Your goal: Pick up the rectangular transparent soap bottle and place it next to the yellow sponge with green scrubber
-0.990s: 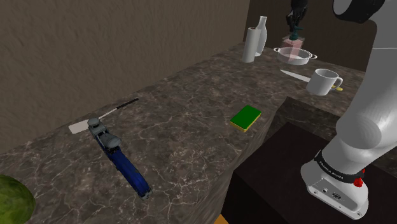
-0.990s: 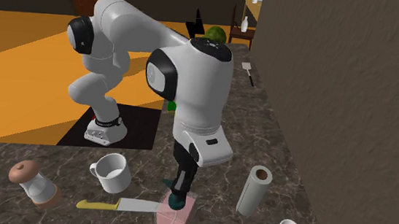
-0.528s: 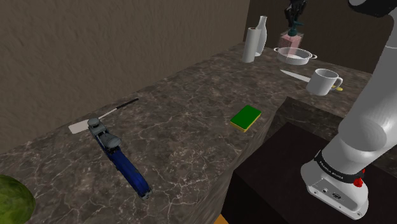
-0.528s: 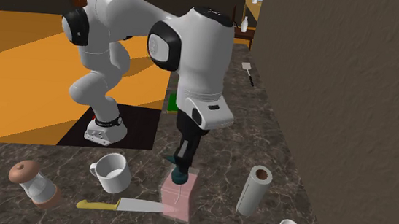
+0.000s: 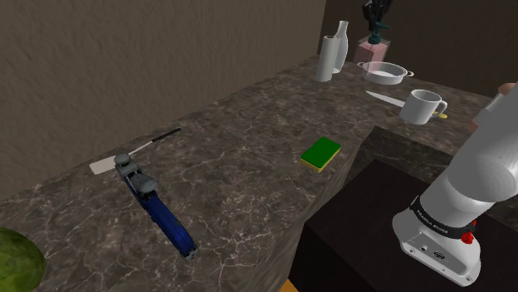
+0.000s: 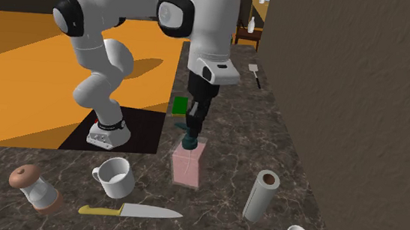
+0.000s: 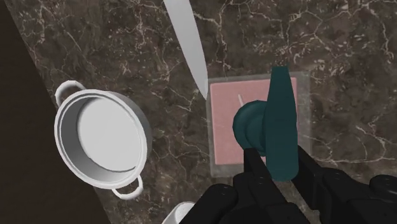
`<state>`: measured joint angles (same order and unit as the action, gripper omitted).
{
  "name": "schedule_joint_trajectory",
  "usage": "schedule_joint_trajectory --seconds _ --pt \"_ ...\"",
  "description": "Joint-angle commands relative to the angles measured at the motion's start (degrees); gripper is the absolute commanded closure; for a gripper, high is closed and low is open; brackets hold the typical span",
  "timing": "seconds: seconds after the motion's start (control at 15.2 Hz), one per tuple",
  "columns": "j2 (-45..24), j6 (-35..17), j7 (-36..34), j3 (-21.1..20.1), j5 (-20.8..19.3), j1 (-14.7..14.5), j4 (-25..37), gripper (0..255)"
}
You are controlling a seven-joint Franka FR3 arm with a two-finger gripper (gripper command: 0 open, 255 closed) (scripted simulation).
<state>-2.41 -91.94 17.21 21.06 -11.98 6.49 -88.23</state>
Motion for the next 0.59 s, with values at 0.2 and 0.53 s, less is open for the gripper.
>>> schedule_joint_trajectory --seconds 0.2,0.53 --pt "5.5 3.8 -6.4 -3.5 -1.9 -3.6 -2.9 255" --pt "9.1 8.2 -12.6 -7.4 -2.5 -6.7 -3.6 255"
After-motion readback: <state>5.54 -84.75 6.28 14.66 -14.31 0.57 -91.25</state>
